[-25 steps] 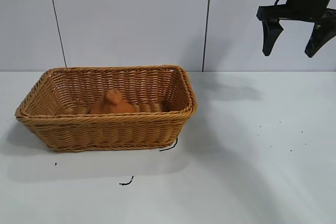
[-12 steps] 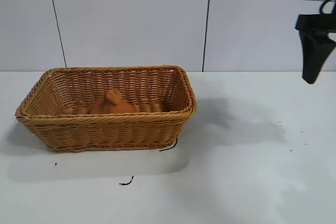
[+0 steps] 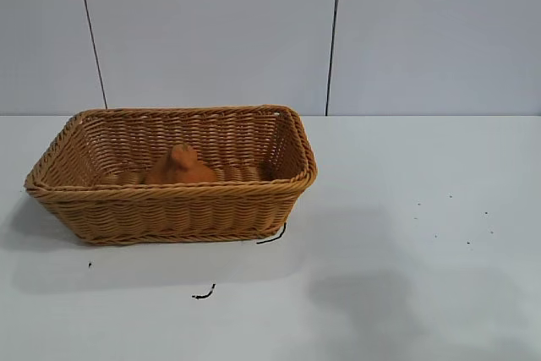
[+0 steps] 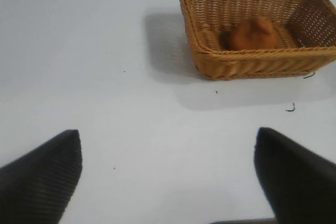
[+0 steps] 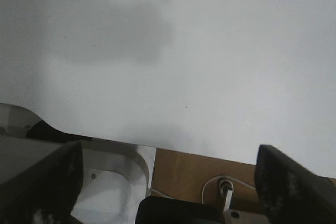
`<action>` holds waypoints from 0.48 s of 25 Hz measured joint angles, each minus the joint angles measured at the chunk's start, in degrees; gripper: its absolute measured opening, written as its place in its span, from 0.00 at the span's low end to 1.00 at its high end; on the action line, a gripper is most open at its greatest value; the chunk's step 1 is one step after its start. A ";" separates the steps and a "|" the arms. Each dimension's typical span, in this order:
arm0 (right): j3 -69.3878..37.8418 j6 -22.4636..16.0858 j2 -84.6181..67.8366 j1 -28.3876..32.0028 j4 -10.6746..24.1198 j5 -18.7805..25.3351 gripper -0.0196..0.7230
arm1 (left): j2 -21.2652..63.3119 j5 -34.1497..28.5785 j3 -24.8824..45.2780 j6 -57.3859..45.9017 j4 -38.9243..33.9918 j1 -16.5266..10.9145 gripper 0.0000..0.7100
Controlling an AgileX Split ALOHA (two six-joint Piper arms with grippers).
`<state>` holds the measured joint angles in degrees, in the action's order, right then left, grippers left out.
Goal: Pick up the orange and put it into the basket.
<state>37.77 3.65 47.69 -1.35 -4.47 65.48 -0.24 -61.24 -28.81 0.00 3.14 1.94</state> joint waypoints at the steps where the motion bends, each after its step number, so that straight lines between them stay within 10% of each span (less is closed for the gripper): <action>1: -1.81 0.13 -3.78 0.00 0.00 -1.08 0.88 | 0.00 0.00 0.00 0.00 0.00 0.00 0.90; 12: -9.10 0.13 -35.30 0.00 0.00 -6.80 0.88 | 0.00 0.00 0.00 0.00 0.00 0.00 0.90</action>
<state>28.67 3.78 12.39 -1.35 -4.47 58.68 -0.24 -61.24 -28.81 0.00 3.14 1.94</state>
